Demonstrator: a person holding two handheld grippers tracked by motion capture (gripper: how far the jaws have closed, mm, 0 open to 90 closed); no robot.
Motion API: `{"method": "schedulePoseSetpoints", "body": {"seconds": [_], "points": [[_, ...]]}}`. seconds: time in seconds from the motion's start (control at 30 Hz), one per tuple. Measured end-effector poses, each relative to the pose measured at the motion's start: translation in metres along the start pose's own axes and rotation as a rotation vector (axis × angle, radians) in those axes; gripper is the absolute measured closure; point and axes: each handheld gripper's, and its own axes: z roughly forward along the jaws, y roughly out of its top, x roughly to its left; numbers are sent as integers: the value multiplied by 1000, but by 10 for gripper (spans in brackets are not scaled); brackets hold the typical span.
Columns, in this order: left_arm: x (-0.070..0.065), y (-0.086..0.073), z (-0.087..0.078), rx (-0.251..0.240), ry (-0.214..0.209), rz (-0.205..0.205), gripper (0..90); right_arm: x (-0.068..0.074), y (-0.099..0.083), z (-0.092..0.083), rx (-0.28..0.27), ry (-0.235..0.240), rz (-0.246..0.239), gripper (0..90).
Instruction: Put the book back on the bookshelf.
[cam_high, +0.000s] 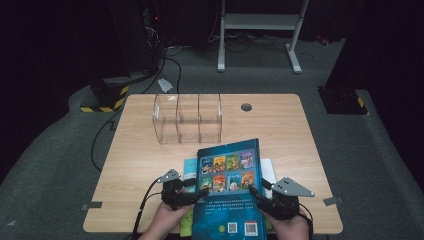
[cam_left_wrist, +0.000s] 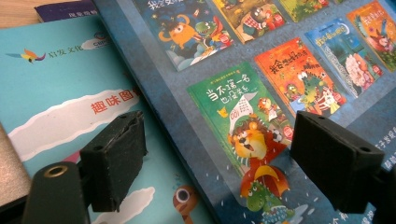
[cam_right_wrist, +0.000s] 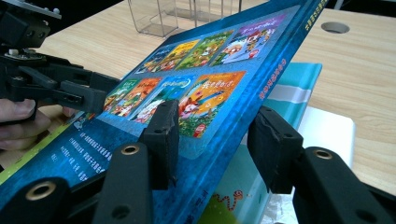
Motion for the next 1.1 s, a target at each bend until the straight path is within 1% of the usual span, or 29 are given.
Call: {"method": "schedulePoseSetpoints", "body": {"seconds": [0.1,0.13,0.17,0.2,0.27,0.33,0.4,0.47,0.53,0.63,0.67,0.73,0.77,0.83,0.87,0.9,0.93,0.97,1.0,1.03,1.1], "points": [[1,0,0,-1,-8,-6,166,1,0,-1,-6,0,-6,542],[1,1,1,-5,-14,-14,158,1,1,-1,-7,1,-10,542],[2,2,1,-6,-29,-28,147,2,2,-1,-10,8,-20,542],[2,2,1,-6,-29,-28,146,2,2,-1,-10,8,-20,542],[5,3,2,-4,-48,-34,144,2,3,0,-15,13,-28,542],[5,3,1,-5,-49,-38,142,2,3,1,-19,15,-31,542],[5,3,2,-8,-53,-39,142,1,4,1,-15,20,-30,541],[6,4,3,-5,-67,-41,148,1,5,2,-17,22,-31,541],[6,4,3,-5,-68,-52,159,-1,4,5,-15,33,-27,541],[8,5,2,2,-73,-55,173,-3,4,7,-12,39,-20,540],[8,5,2,3,-74,-61,187,-3,3,8,-9,43,-10,540],[8,6,1,4,-89,-81,200,-4,3,9,-7,45,-5,539],[8,6,1,4,-85,-80,208,-6,4,12,14,53,17,537],[8,7,-2,-8,-77,-81,221,-7,4,14,19,54,21,535],[5,9,-8,-44,-61,-66,279,-9,5,17,46,54,37,534],[5,9,-8,-44,-61,-66,311,-9,5,17,46,54,37,534],[2,12,-18,-92,-41,-60,348,-10,6,19,49,52,41,534],[2,12,-18,-92,-41,-60,355,-10,6,19,49,52,41,534],[1,13,-20,-100,-32,-58,355,-10,7,19,39,62,44,537],[1,14,-22,-108,-26,-65,362,-8,8,18,30,63,46,538],[-1,17,-25,-118,-14,-70,373,-5,14,18,42,58,33,540]]}}
